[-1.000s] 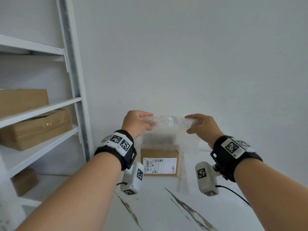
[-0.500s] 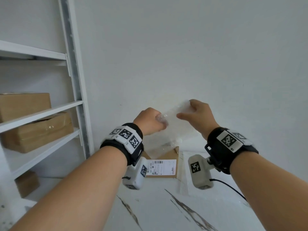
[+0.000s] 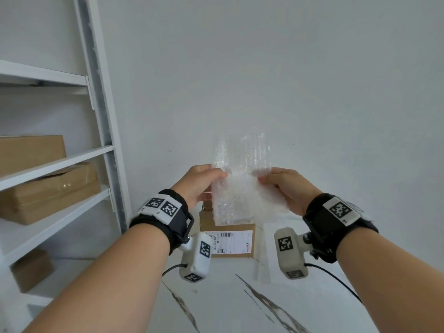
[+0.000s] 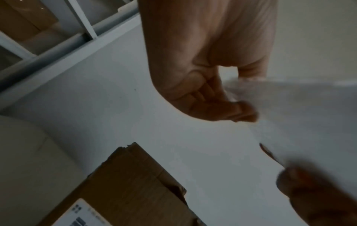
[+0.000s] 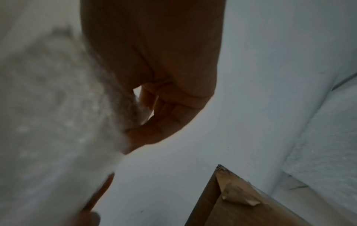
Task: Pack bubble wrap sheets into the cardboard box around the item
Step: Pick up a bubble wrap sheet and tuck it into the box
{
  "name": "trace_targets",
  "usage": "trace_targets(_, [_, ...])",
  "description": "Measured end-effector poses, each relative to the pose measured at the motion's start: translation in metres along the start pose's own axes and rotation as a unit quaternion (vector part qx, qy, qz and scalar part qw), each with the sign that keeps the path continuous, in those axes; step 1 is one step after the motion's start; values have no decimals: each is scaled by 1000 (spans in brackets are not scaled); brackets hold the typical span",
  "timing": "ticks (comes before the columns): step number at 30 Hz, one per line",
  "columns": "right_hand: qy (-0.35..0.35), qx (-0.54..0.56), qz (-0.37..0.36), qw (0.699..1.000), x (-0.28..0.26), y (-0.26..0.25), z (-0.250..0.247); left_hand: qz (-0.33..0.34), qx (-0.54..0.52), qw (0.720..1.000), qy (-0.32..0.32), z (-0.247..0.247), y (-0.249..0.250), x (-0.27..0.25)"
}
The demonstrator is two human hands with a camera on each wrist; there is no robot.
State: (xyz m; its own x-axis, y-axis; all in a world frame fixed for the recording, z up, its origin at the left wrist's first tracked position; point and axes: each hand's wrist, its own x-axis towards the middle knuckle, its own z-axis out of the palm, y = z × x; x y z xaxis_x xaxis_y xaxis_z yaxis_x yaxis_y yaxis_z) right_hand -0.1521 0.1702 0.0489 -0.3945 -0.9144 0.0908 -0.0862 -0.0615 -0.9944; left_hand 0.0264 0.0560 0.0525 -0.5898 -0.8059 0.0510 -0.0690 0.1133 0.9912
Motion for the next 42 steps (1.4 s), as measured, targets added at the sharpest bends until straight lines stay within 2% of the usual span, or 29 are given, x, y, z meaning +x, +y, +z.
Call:
trace_targets(4, [-13,27,30,999,0,6,-3,11,-82,995,-63,-4,-4,-4])
trace_targets(9, [26,54,20,998,1,9,7,1,-142,988,-54,-3,-6,0])
trace_targets(14, [71,0,11,997,6,7,13,0,51,997,-56,2,-7,-2])
trace_targets(16, [63,11,-6,998,10,10,13,18,42,998,-46,3,-7,0])
trace_targets(18, [11,68,30,997,12,12,11,37,12,999,-9,3,-5,2])
trace_targets(20, [-20,50,45,998,9,13,11,41,-11,999,21,3,-6,5])
trace_targets(21, [-8,19,43,999,9,14,10,41,-3,999,32,3,-6,6])
trace_targets(23, [64,-48,5,997,11,15,12,42,50,997,50,4,-9,9])
trace_targets(25, [133,-103,-52,984,15,16,14,40,86,994,57,7,-10,8])
trace_targets(28, [169,-216,-123,954,16,14,17,24,81,995,61,11,-10,9])
trace_targets(30, [177,-297,-158,925,17,15,21,19,95,993,61,15,-11,11])
trace_targets(32, [187,-383,-202,882,16,16,27,10,88,994,71,20,-11,13])
trace_targets(35, [159,-487,-289,808,15,18,31,-13,15,996,90,22,-8,16])
trace_targets(36, [136,-503,-307,797,14,18,31,-22,-7,995,92,21,-8,17])
trace_targets(40, [65,-509,-313,799,9,16,36,-45,-59,992,100,16,-11,22])
trace_targets(42, [65,-541,-314,778,10,17,39,-47,-106,990,82,17,-13,21])
